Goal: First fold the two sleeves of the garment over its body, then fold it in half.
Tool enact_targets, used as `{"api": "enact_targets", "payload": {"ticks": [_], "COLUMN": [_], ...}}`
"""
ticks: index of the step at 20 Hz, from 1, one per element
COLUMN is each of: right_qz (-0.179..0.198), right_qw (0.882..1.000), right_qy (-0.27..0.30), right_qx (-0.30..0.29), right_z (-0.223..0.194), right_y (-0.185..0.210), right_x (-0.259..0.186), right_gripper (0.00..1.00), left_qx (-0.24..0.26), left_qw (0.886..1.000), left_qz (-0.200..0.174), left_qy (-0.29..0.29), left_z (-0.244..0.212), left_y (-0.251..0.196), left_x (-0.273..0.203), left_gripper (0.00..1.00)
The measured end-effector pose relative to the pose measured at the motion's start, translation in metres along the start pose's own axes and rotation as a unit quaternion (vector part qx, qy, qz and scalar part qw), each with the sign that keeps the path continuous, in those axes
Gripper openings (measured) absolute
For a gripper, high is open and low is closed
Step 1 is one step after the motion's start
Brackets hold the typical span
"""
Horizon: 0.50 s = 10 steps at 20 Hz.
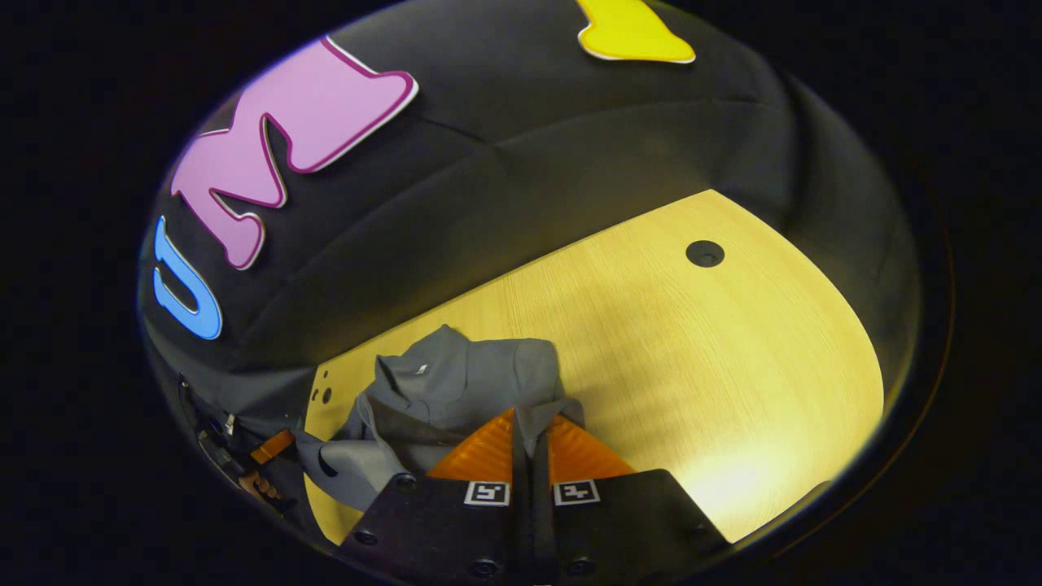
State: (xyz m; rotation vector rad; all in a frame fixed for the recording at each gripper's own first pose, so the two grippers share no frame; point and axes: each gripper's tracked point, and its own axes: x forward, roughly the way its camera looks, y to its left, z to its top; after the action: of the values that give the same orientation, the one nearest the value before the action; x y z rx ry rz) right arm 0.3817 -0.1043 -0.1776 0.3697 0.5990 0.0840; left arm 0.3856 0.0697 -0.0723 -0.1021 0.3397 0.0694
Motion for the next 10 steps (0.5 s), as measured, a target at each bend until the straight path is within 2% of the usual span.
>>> {"api": "enact_targets", "payload": {"ticks": [4,10], "right_qz": [-0.013,-0.022], "right_qw": [1.0,0.999], "right_qy": [0.015,0.027], "right_qx": [-0.003,-0.021], "right_z": [-0.008,-0.019], "right_y": [-0.015,-0.036], "right_x": [0.04,0.074], "right_gripper": [0.05,0.05], "left_qx": [0.024,0.037], "left_qw": [0.999,0.997], "left_qz": [0.015,0.035], "left_qy": [0.025,0.063], "left_z": [-0.017,-0.045], "left_y": [0.003,0.003], "left_x": [0.048,0.087], "left_gripper": [0.05,0.05]}}
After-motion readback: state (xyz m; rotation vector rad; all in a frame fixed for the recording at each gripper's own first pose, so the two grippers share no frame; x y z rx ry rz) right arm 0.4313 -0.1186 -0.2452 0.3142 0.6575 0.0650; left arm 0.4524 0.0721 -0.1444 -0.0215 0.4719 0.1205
